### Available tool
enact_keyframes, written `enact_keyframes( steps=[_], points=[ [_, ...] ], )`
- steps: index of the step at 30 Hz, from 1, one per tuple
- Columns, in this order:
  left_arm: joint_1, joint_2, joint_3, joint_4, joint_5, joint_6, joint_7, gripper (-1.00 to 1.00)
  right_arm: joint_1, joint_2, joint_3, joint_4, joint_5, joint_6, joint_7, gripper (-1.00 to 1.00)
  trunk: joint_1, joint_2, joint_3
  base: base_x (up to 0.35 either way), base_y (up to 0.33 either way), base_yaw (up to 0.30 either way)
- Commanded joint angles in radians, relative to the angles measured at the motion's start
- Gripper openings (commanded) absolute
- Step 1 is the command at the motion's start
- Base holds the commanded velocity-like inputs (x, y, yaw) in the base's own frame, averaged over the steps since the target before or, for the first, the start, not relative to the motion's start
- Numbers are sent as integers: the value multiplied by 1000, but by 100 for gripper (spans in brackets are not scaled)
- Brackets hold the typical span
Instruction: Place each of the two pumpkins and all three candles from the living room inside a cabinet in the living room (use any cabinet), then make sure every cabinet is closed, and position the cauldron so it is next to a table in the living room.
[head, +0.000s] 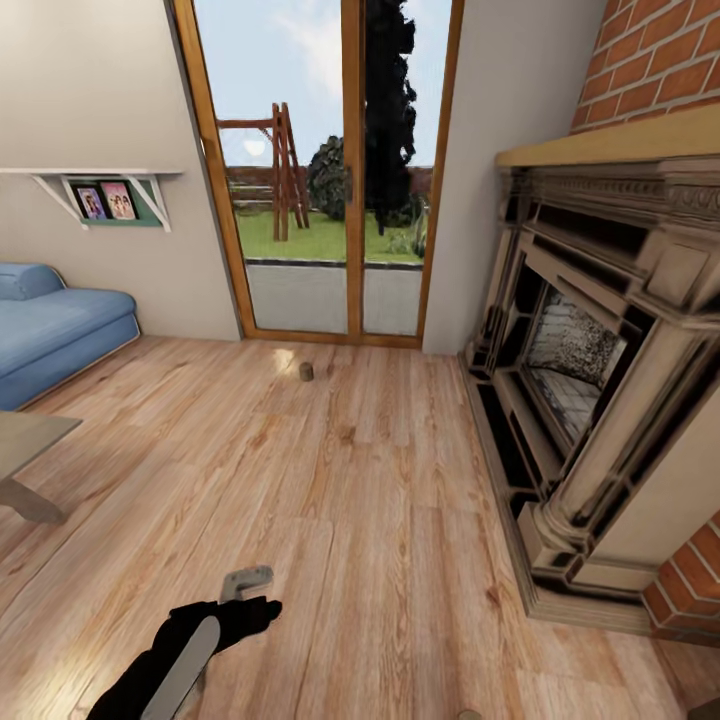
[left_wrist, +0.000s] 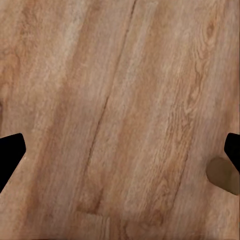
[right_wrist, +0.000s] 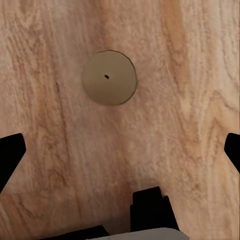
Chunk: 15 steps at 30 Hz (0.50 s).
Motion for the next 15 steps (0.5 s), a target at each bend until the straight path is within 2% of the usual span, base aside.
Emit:
enact_keyframes(
  steps=[1, 5, 15],
  points=[
    [-9, 1, -3, -6, 11, 4, 16, 100, -1, 3, 16, 0, -10, -7, -2, 100, 4, -8, -4, 0, 0, 0],
    [-31, -8, -5, -15, 11, 10, 26, 100, -1, 8, 28, -1, -10, -15, -6, 100, 19, -36, -17, 0, 0, 0],
    [-41, -9, -5, -43, 11, 60, 29, 100, -1, 11, 31, -2, -10, -22, -7, 100, 58, -106, -48, 0, 0, 0]
  ],
)
